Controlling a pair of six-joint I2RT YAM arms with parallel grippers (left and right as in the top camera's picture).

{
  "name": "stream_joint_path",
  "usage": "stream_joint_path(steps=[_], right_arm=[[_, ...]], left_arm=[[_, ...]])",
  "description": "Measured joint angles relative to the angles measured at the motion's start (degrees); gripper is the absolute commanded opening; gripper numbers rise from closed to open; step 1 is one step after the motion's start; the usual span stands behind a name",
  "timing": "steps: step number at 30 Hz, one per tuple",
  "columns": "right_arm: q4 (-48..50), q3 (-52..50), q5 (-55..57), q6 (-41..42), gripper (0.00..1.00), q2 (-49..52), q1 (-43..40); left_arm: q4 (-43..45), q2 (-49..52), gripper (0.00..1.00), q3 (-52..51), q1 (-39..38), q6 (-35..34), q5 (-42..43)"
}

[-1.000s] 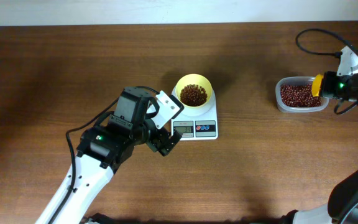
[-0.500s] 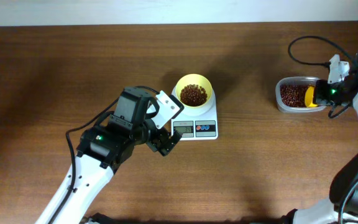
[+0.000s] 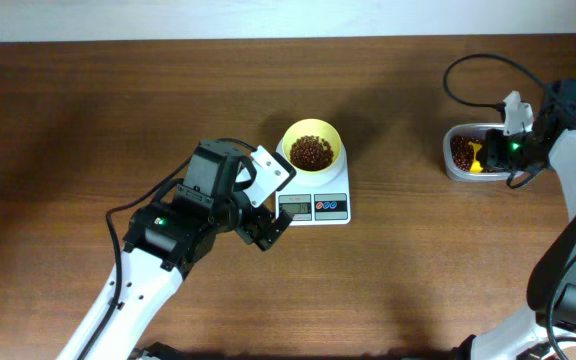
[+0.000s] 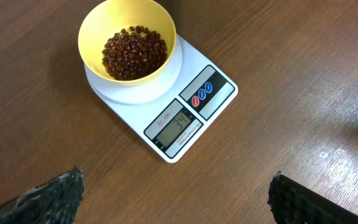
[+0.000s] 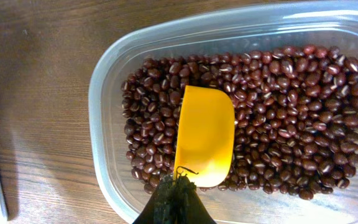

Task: Scoop item into bowl and weigh 50g on scale
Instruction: 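Scoop red beans from the tub with the right gripper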

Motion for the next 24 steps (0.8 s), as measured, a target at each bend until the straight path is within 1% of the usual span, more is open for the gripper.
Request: stream_joint_path(steps=[3,6,9,10,13,21,24], right_arm=[[0.17,0.00,-3.08,0.98,0.04,0.31,-2.43],[0.17,0.00,-9.35,1.25,0.04,0.33,-6.64],[-0.31,0.00,-18.40,1.49,0.04,0.33,-11.52],[-0.44,0.00,-18.99,1.62,0.04,0.33,-12.52],[-1.33,0.00,-20.24,1.88,0.04,0.33,-12.83],[-2.38,0.00,-30.82,2.97,0.04,0.33,-13.64],[-5.62,-0.02,-34.56,4.00,0.04,0.33,-16.06]], left_arm=[[0.00,0.00,0.99,0.00,0.00,0.00,0.00],[0.00,0.00,0.99,0.00,0.00,0.00,0.00],[0.00,0.00,0.99,0.00,0.00,0.00,0.00],[0.00,0.00,0.99,0.00,0.00,0.00,0.00],[0.00,0.00,0.99,0.00,0.00,0.00,0.00],[0.00,0.00,0.99,0.00,0.00,0.00,0.00],[0.00,0.00,0.99,0.00,0.00,0.00,0.00]])
